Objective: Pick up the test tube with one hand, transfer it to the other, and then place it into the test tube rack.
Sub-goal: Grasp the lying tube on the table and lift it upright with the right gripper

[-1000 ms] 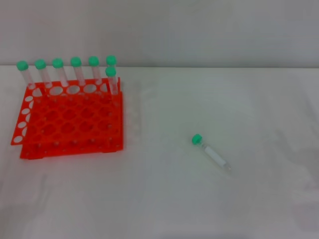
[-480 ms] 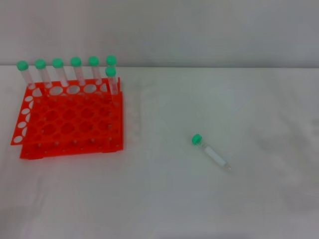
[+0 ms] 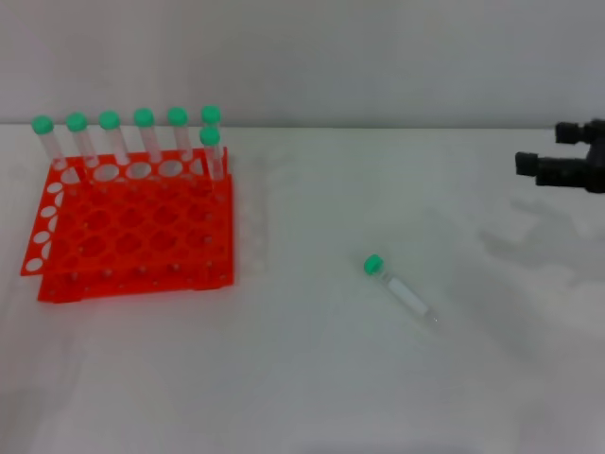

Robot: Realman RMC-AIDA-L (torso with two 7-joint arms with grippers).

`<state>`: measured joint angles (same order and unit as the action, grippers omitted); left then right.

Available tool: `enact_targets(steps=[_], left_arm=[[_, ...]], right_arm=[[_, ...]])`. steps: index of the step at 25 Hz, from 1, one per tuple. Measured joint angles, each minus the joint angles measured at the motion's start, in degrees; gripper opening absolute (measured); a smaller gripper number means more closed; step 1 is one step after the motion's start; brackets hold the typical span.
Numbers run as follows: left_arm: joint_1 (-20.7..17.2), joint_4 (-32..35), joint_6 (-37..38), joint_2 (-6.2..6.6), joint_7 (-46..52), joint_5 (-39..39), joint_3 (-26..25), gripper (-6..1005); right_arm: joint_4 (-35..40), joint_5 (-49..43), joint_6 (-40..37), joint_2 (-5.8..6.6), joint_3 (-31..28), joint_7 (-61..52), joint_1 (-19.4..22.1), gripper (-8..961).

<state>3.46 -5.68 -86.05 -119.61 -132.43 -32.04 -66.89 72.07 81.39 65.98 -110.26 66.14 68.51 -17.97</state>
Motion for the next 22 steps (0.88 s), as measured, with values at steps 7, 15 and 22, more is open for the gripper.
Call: enact_targets(steps=[7, 15, 22], left_arm=[[0.75, -0.07, 0.42, -0.13, 0.63, 0.42, 0.10, 817], [1.69, -0.58, 0.31, -0.19, 0.54, 1.04, 0.10, 816], [3.38, -0.74, 2.67, -0.27, 0.53, 1.10, 0.10, 816]], right_arm=[[27.36, -38.14, 13.28, -5.34, 4.24, -32.61, -4.96, 844], [26.35, -53.92, 19.62, -5.24, 23.76, -53.30, -13.41, 836], [15.08, -57.54, 18.24, -5.79, 32.12, -60.80, -21.51, 834]])
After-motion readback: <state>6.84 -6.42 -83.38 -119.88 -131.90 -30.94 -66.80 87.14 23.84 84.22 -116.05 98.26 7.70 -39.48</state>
